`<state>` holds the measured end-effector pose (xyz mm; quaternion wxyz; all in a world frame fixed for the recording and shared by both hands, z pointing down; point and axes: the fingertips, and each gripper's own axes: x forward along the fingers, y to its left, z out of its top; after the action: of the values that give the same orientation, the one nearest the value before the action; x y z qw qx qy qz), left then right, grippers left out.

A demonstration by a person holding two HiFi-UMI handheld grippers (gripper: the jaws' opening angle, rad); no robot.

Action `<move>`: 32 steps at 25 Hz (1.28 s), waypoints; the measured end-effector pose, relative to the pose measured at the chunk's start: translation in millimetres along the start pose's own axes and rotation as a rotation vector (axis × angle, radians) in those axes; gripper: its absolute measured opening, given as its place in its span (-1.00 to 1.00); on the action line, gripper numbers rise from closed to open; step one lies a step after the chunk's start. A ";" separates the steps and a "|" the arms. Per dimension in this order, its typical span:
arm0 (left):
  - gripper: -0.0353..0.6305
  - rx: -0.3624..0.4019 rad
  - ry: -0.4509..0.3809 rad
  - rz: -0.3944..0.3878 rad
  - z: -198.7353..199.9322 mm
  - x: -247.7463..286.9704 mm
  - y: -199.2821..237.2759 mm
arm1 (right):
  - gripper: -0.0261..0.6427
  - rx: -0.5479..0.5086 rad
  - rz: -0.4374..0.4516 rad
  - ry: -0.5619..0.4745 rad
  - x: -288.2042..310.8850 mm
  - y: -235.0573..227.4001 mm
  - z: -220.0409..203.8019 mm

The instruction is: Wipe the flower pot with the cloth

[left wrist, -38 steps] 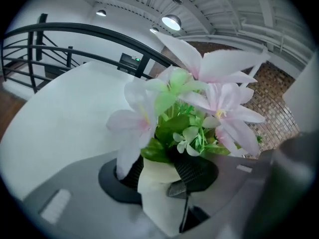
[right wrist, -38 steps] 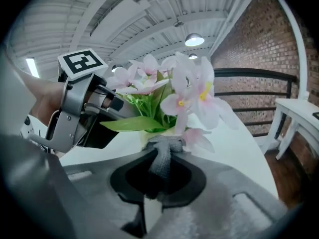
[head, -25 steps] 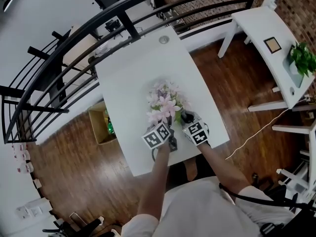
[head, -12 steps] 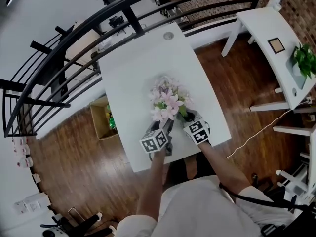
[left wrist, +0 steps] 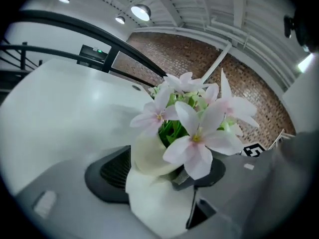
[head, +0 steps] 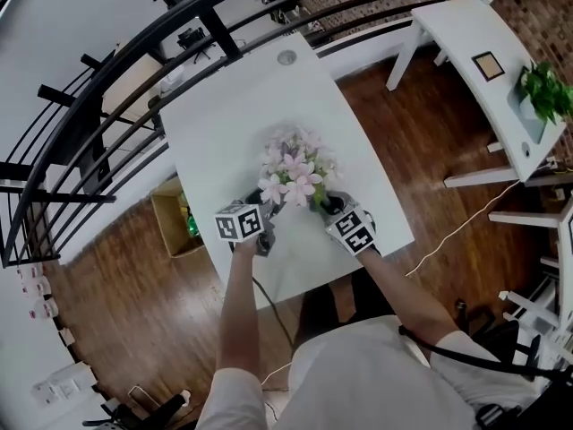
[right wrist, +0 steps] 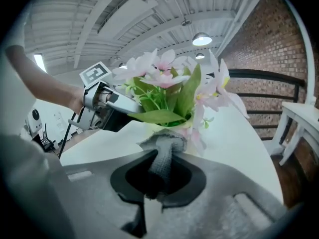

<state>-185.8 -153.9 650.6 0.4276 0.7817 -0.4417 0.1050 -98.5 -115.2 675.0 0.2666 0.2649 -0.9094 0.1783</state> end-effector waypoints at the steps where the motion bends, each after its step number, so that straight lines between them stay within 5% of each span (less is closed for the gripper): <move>1: 0.13 -0.019 -0.008 -0.028 2.0 3.0 -1.0 | -0.90 -0.003 0.003 0.000 -0.2 -0.1 0.1; 7: -0.36 -0.045 -0.050 -0.061 8.6 16.1 -8.7 | -0.90 -0.007 -0.007 -0.001 2.3 -4.8 2.8; 18: -0.48 0.000 -0.109 0.012 -4.8 11.5 -25.1 | -0.90 0.028 -0.057 0.002 4.1 -10.2 0.5; 23: -0.58 0.086 -0.071 0.025 -16.6 10.3 -33.6 | -0.90 0.040 -0.073 0.004 1.4 -13.0 -2.2; 27: -0.49 0.090 -0.084 0.023 -24.3 9.7 -38.5 | -0.90 0.034 -0.081 0.002 0.5 -18.0 -7.1; 32: -0.13 -0.039 -0.178 0.038 -7.3 -22.7 12.1 | -0.90 0.033 -0.071 0.009 2.6 -10.4 -3.4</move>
<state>-207.0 -137.6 649.7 0.3998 0.7708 -0.4947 0.0349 -93.1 -123.0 681.1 0.2725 0.3007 -0.8951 0.1846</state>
